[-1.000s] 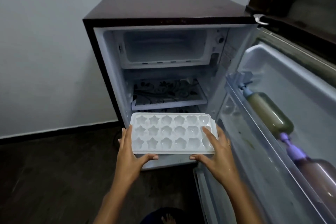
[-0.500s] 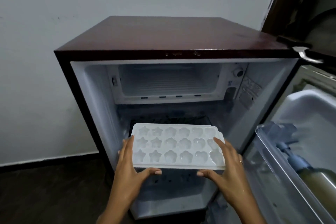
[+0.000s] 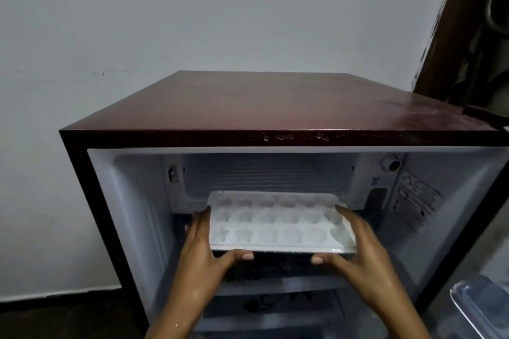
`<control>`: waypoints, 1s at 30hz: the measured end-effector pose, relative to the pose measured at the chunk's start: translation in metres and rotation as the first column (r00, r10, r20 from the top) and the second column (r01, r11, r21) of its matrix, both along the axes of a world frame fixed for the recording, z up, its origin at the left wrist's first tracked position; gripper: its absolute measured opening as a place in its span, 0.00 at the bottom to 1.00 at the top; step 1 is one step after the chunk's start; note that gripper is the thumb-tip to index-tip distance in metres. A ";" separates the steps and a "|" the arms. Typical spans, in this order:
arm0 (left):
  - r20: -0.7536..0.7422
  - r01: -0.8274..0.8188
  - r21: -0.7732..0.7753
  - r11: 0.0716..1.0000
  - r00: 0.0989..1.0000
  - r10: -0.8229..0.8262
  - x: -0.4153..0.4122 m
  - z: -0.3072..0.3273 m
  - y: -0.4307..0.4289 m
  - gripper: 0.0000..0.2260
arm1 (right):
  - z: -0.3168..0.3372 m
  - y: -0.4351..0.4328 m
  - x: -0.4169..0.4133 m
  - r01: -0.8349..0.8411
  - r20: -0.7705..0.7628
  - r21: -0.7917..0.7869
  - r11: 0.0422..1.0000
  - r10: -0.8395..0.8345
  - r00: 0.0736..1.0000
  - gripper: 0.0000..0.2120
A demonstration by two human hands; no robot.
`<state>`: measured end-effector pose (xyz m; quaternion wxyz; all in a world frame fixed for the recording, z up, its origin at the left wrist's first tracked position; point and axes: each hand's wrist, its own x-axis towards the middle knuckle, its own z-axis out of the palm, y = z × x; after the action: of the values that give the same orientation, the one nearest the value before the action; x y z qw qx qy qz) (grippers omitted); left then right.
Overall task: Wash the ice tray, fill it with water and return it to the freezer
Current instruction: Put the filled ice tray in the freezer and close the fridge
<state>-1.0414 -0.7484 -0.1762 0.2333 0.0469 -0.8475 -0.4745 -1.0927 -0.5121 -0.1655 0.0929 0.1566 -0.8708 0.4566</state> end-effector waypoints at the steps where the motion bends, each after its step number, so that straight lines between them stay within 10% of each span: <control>1: -0.008 -0.007 -0.026 1.000 1.000 0.007 -0.008 0.001 -0.002 0.39 | 0.002 -0.001 -0.008 -0.007 -0.007 0.014 1.000 0.007 1.000 0.42; 30: 0.257 -0.014 -0.153 0.988 0.965 0.053 -0.147 -0.010 -0.046 0.40 | -0.004 -0.031 -0.150 -0.171 0.169 -0.050 0.984 0.178 0.969 0.40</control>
<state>-1.1886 -0.7944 -0.1860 0.1309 0.1053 -0.9032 -0.3951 -1.2431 -0.5427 -0.1698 -0.0209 0.1906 -0.8503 0.4901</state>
